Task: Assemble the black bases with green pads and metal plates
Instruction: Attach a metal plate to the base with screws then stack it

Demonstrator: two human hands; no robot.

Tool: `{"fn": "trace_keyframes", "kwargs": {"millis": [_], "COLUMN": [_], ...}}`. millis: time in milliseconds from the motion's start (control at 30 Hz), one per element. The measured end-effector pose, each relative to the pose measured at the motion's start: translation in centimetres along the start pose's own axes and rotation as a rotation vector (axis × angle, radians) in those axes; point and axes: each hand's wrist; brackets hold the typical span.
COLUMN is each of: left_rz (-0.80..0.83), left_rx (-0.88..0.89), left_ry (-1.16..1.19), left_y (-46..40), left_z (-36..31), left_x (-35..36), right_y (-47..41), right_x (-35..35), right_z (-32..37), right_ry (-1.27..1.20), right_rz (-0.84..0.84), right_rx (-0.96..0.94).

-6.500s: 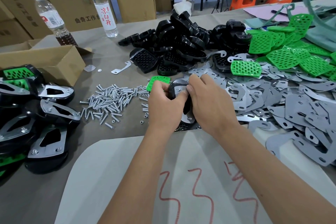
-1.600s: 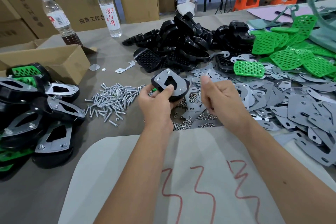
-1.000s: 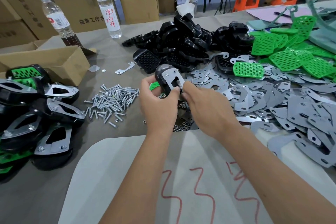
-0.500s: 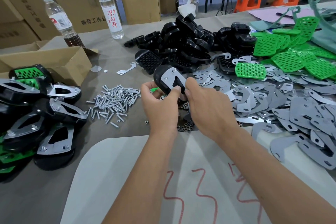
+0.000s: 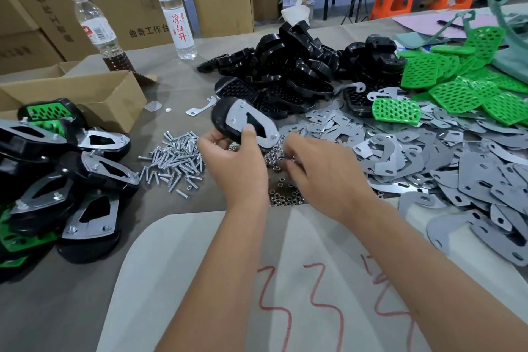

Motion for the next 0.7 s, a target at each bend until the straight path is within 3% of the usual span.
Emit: {"fn": "trace_keyframes", "kwargs": {"millis": [100,267,367,533,700], "left_rz": [-0.046,-0.015,0.024,0.196,0.498], "left_rx": [-0.085,-0.14,-0.144,-0.065,0.008], "left_ry": [0.06,0.061,-0.003,-0.155,-0.248], "left_y": [-1.6,-2.3,-2.1,-1.2,-0.2], "left_z": [0.0,-0.1,-0.2,-0.9,-0.4], "left_x": [-0.4,-0.7,-0.9,-0.9,-0.7], "right_y": [-0.1,-0.2,0.2,0.5,0.2], "right_x": [0.1,0.2,0.3,-0.4,-0.9], "right_z": [-0.1,-0.1,-0.2,-0.9,-2.0], "right_ry": [0.021,-0.108,-0.23,-0.663,-0.944], "right_rz": [0.206,0.209,0.101,-0.31,-0.401], "right_rx": [-0.056,-0.006,0.047,0.291,0.422]}}
Point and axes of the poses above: each hand's wrist, its own y-axis away from the middle knuckle, its own x-axis out of the palm, z = x × y, and after that the axes turned 9 degrees about -z, right-handed
